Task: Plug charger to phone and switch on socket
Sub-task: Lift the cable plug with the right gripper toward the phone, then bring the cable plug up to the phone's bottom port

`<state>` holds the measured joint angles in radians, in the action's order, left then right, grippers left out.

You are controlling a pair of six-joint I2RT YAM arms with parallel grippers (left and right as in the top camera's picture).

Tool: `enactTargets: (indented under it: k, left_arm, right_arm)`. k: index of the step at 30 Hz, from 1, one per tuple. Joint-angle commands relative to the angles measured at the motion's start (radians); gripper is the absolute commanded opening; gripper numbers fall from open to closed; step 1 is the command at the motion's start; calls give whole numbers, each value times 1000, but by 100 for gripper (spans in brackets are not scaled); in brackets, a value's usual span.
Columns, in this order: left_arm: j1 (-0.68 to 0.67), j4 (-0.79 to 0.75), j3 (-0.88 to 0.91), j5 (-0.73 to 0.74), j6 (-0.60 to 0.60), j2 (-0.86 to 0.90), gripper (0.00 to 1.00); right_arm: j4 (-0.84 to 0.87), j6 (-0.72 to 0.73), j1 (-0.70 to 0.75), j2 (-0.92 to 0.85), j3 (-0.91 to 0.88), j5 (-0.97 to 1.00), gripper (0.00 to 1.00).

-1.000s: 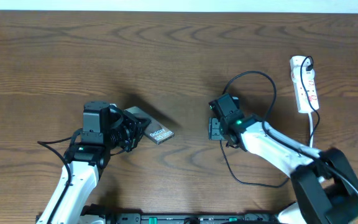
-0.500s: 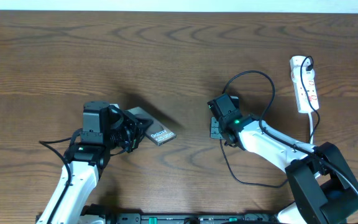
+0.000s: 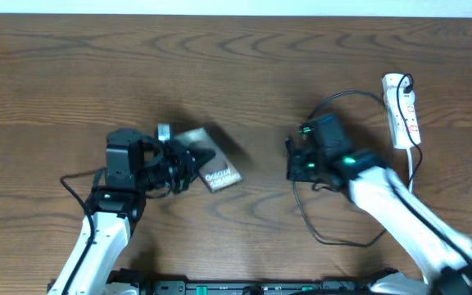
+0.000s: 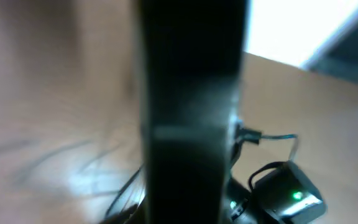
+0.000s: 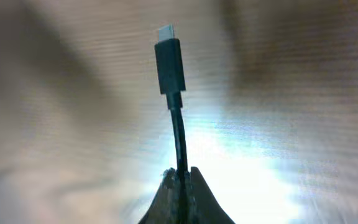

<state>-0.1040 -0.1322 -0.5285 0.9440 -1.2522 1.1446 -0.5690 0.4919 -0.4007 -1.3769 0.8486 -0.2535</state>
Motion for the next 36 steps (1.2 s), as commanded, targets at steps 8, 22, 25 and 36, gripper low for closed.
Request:
enactTargets:
  k: [8,22,25,36]
  left_arm:
    - [0,-826,-55,239,-254,298,8]
    - [0,-877,-55,146,-240,331,8]
    - [0,-877,-55,128,-195,331,8]
    - [0,-960,-55,95,-183,331,8]
  right_arm:
    - [-134,-322,29,246,17,-641,1]
    - [-109,-324,-71,246,17,-599,1]
    - [-105,-306,-80,246,17,-559,1]
    - [13,-260,-79,245,17,-556,1]
